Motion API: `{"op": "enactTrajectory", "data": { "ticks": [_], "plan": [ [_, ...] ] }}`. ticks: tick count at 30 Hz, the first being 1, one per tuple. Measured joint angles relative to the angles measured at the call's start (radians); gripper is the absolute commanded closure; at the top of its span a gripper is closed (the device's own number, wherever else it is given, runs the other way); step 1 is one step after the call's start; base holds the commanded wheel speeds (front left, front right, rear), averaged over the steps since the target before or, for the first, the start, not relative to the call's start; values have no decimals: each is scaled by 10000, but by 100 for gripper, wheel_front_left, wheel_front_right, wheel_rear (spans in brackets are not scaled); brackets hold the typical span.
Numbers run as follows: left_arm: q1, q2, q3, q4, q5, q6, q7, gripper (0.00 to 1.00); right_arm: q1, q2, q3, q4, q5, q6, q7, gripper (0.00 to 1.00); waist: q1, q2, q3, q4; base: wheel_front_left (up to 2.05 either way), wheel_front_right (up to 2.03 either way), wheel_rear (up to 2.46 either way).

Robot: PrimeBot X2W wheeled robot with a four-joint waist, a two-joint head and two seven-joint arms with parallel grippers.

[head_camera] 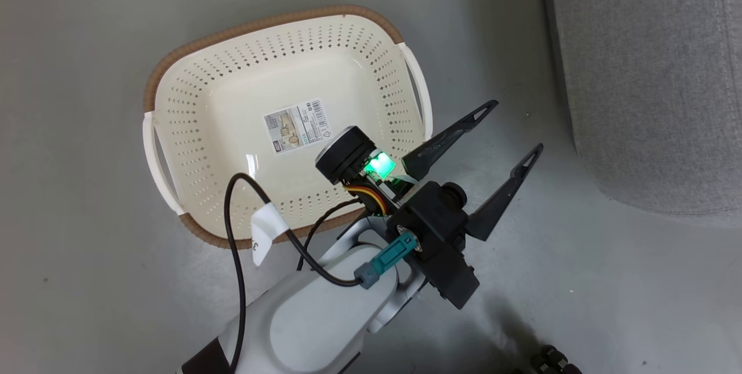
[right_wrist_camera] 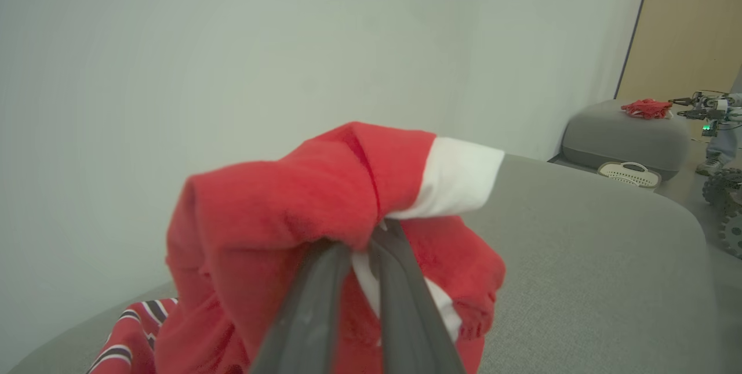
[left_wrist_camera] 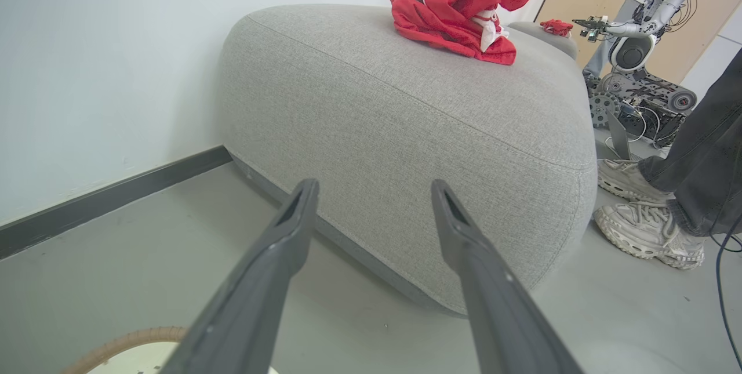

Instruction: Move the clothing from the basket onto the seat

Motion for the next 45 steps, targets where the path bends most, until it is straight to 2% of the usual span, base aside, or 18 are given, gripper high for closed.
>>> {"op": "enactTrajectory", "data": {
  "ticks": [2,3,4,5,6,11,17,32,45],
  "plan": [
    [-48,-4,-56,2,-46,0,0,0,-9,155,73,267,38,58,2,100,0,0,27,80,0,0,0],
    [-63,-2,-69,4,-84,2,0,0,-20,232,123,366,46,88,0,77,0,0,24,112,0,0,0],
    [-78,-2,-81,8,-134,4,0,0,-50,311,173,483,52,138,0,44,0,0,8,135,0,0,0],
    [-84,-2,-84,10,-207,4,0,0,-94,387,207,579,81,171,0,44,0,0,-17,151,0,0,0],
    [-91,-2,-88,13,-249,4,0,0,-152,426,236,639,82,207,0,0,0,0,-45,166,0,0,0],
    [-197,-8,-94,48,-359,71,0,0,-473,453,546,878,82,307,0,0,-1,-1,-229,232,0,0,0],
    [-195,-10,-84,165,-537,86,0,0,-168,1131,1133,771,-77,343,0,0,-1,0,-578,284,0,0,0],
    [384,-27,357,499,-1104,169,0,0,2674,2654,3093,-1962,138,343,0,0,-2,-1,-2023,415,0,0,0],
    [1334,-50,1043,729,-1327,261,0,0,4430,3064,3898,-3835,575,343,2,0,-3,-2,-3409,917,0,0,0]
  ]
}}
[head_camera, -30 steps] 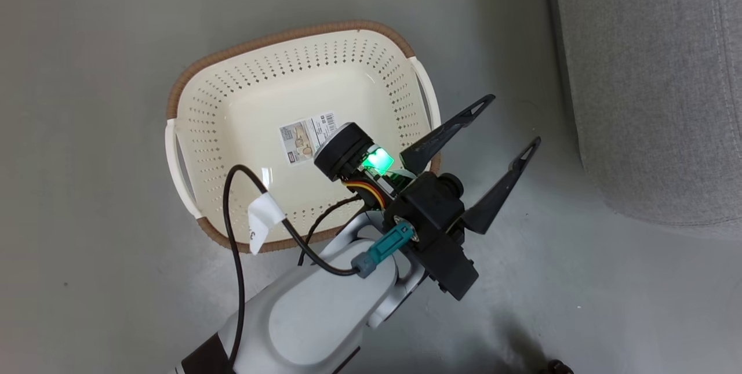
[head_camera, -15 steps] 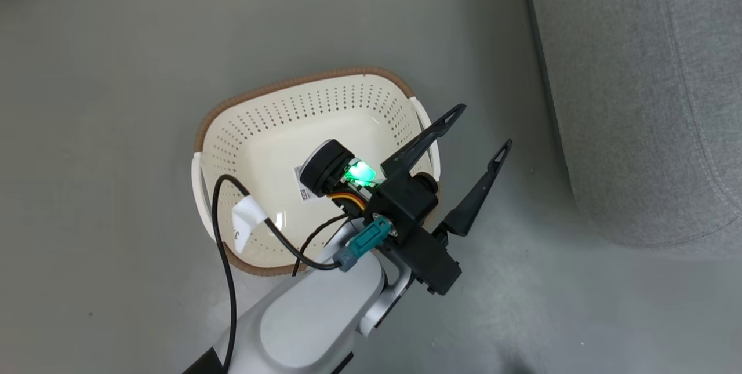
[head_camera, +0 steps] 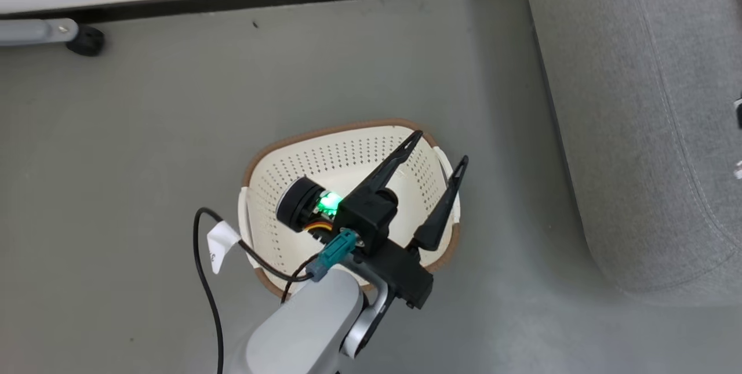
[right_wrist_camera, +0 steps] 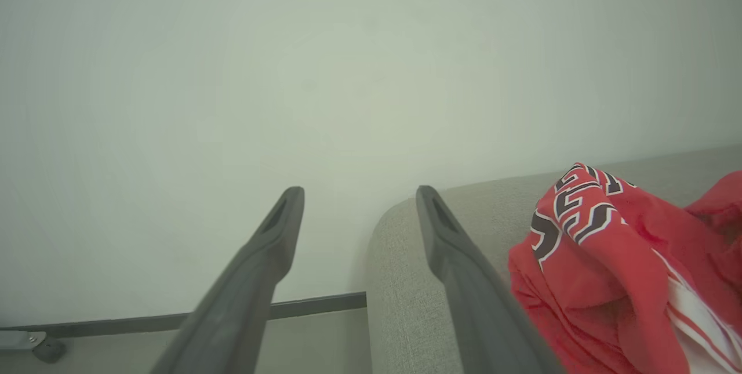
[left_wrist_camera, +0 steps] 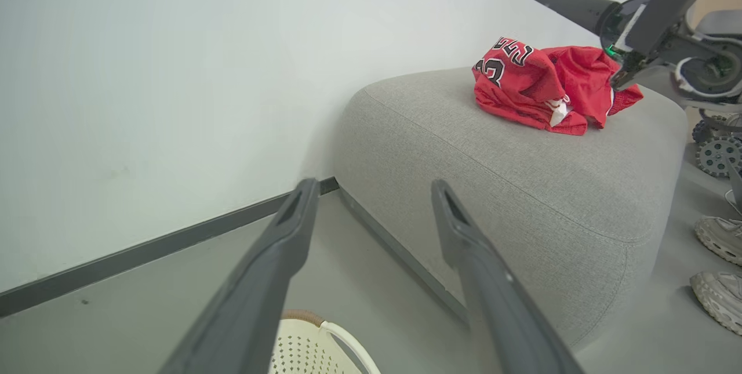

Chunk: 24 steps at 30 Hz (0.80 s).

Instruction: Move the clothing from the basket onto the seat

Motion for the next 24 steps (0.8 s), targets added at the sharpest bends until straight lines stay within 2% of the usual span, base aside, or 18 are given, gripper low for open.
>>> {"op": "enactTrajectory", "data": {
  "ticks": [8,16,24],
  "plan": [
    [757,-15,836,339,-8,86,2,0,843,447,723,-788,140,0,0,0,0,0,-840,507,0,0,0],
    [1632,255,1682,476,-6,176,2,0,1862,880,1195,-1333,226,0,0,0,0,0,-1686,981,0,0,0],
    [2531,533,2629,554,-2,324,2,0,2709,1062,1258,-1668,190,0,0,0,1,0,-2308,1242,0,0,0]
  ]
}}
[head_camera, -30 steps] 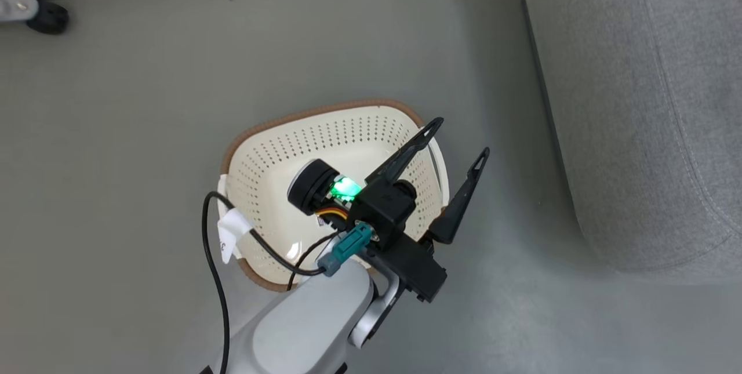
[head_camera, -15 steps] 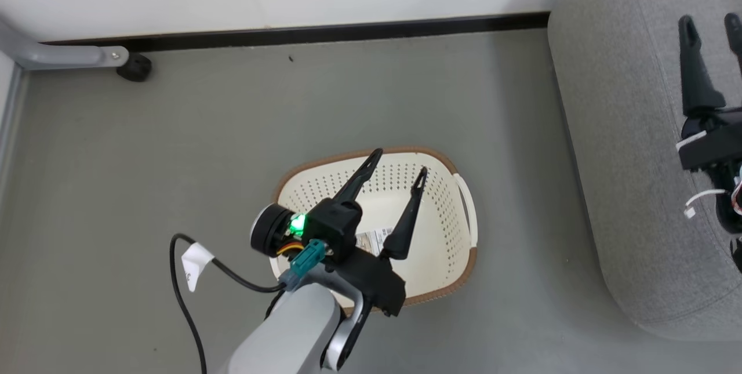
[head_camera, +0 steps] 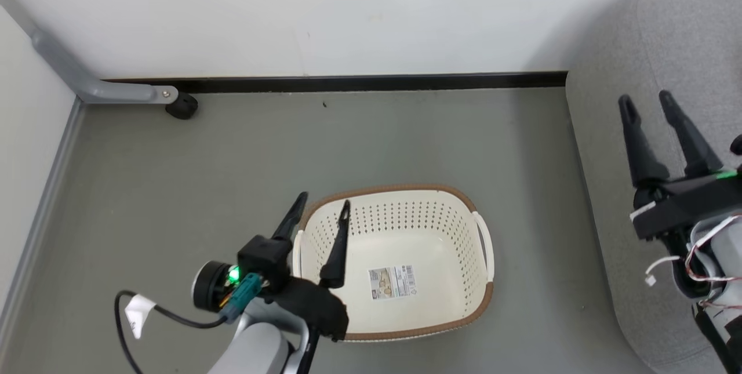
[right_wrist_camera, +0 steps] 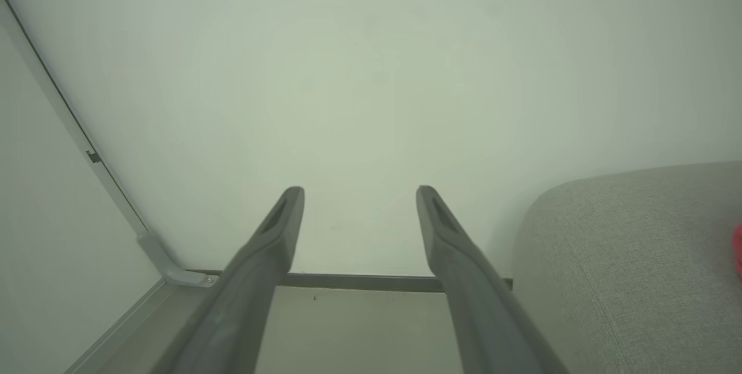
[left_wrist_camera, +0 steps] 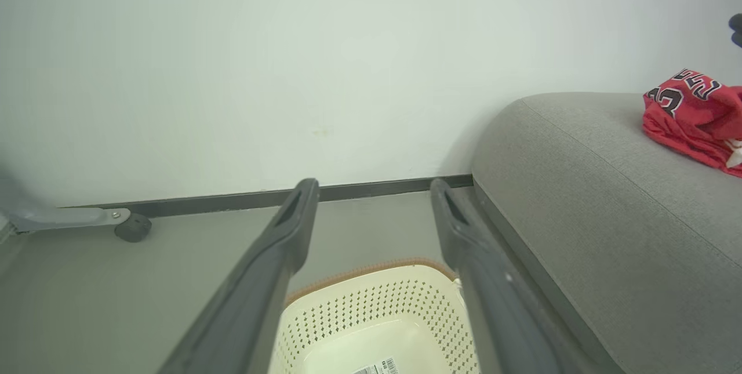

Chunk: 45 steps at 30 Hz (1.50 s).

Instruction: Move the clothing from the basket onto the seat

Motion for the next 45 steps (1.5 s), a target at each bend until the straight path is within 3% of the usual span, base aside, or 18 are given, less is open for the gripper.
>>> {"op": "enactTrajectory", "data": {
  "ticks": [13,34,45],
  "plan": [
    [1293,242,1549,23,192,109,0,0,1628,558,123,-376,-539,-42,0,0,0,0,-791,94,0,0,0],
    [2837,44,3981,198,1241,113,0,0,3154,1058,-27,-1007,-1490,-662,2,0,1,1,-1347,-29,0,0,0],
    [3223,-161,4449,-88,1816,113,0,0,3362,1204,-267,-1016,-1770,-953,2,0,1,1,-1378,-84,0,0,0]
  ]
}}
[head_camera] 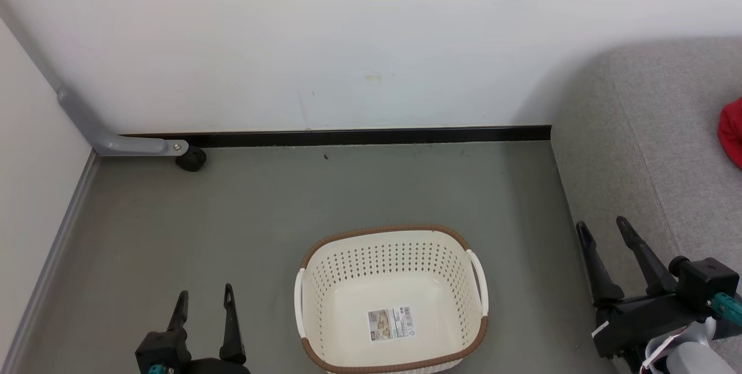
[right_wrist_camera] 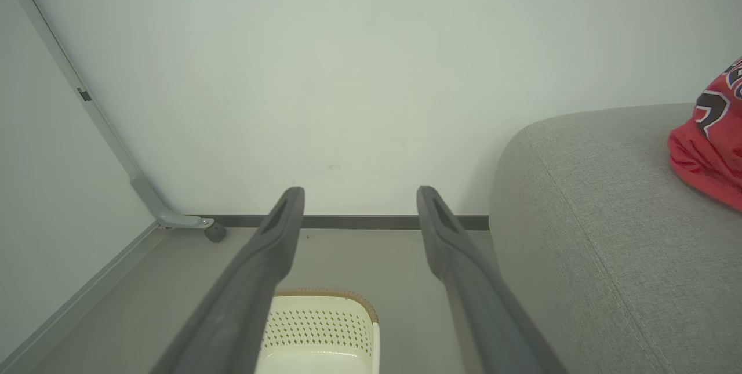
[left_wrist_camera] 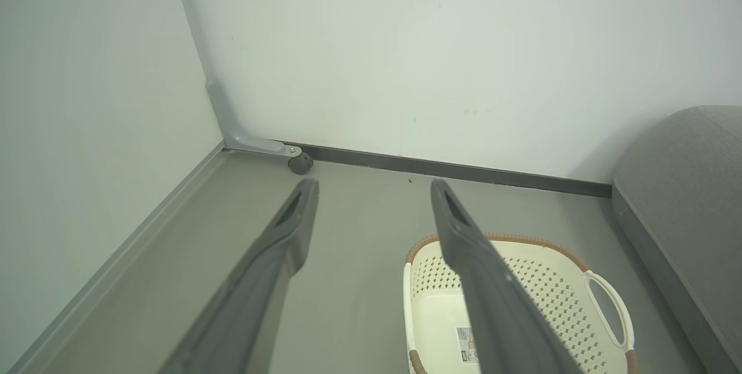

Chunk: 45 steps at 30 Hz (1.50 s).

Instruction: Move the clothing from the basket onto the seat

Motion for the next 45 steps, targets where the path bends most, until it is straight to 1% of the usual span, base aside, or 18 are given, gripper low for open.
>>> {"op": "enactTrajectory", "data": {
  "ticks": [7,30,31,36,43,45],
  "plan": [
    [131,-104,92,-182,334,0,0,0,66,44,-224,40,-232,-119,0,0,0,0,0,-26,0,0,0],
    [331,-270,132,-506,594,-6,0,0,182,157,-650,161,-504,-125,0,0,0,0,7,-56,0,0,0],
    [331,-274,125,-523,594,-10,0,100,182,161,-683,165,-504,-125,0,100,0,0,10,-53,0,0,0],
    [629,-345,90,69,568,-8,19,100,646,510,-504,767,-497,-121,15,100,0,0,12,-54,0,0,0],
    [702,-353,251,125,61,-107,226,100,761,637,-748,826,54,-107,270,100,0,0,-3,-95,0,0,0],
    [700,-353,291,125,-263,-194,309,100,760,671,-840,825,339,-94,337,100,0,0,-9,-108,0,0,0]
  ]
}}
